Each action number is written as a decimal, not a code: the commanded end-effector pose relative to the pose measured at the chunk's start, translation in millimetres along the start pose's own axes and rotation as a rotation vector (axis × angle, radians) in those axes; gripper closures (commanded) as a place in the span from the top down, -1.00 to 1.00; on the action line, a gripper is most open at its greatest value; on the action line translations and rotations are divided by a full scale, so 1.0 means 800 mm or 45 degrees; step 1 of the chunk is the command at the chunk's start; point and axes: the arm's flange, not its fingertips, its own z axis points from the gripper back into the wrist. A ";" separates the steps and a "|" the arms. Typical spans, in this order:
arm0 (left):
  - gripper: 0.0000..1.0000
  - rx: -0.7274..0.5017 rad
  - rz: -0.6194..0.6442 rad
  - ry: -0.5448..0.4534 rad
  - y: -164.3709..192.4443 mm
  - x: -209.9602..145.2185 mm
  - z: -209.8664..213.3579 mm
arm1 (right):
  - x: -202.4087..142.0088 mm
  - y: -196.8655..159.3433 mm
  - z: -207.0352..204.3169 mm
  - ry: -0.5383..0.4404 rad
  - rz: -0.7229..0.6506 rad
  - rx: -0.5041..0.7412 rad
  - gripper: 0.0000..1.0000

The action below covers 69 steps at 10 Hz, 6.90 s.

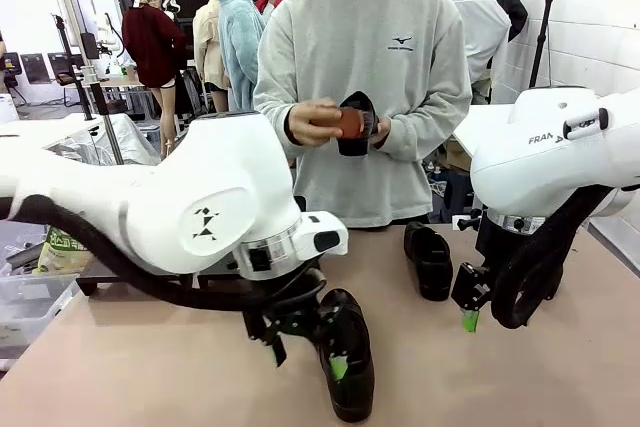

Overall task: Organize the shoes by placing them on the stand.
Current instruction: Place the Shoe from the middle of the table onto the Shoes Stand.

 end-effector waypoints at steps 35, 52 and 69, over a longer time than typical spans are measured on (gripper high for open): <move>-1.00 0.201 0.226 -0.318 0.156 -0.056 0.117 | 0.000 -0.003 -0.001 0.008 0.017 -0.003 1.00; -1.00 0.223 0.521 -0.797 0.470 0.057 0.203 | 0.000 -0.003 -0.001 0.008 0.017 -0.003 1.00; -1.00 0.266 0.543 -0.635 0.609 0.077 0.171 | 0.000 -0.003 -0.001 0.008 0.017 -0.003 1.00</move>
